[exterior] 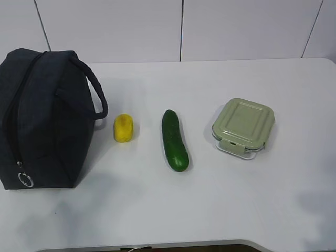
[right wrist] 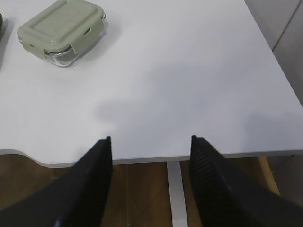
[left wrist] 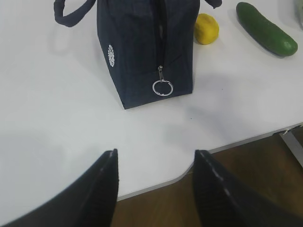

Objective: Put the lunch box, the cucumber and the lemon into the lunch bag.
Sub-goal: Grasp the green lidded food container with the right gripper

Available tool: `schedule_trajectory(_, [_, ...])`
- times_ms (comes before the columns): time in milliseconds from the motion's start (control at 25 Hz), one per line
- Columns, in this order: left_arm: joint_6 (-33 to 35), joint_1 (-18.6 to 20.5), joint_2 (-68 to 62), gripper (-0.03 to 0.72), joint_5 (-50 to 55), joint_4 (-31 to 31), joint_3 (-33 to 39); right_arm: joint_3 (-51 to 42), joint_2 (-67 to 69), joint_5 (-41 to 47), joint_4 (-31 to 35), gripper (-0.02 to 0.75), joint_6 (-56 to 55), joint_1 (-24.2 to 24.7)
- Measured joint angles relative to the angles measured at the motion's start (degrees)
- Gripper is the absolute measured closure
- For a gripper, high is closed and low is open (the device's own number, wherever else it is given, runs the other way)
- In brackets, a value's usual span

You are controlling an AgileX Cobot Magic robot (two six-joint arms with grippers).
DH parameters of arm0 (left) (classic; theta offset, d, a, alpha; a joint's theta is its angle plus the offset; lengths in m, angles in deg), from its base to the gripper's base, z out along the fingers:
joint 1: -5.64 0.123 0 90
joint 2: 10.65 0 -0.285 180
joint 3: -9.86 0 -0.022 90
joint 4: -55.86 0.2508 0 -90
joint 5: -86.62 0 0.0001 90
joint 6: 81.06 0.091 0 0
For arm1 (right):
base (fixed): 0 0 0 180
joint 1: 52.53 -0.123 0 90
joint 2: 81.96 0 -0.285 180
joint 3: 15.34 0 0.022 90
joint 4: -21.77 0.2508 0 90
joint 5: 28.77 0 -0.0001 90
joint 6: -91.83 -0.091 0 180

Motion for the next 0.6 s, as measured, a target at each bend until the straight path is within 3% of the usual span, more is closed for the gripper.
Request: schedule_trajectory(600, [0.0,0.0,0.0,0.336,0.0,0.0,0.0,0.0,0.0,0.0,0.0,0.312,0.0,0.0])
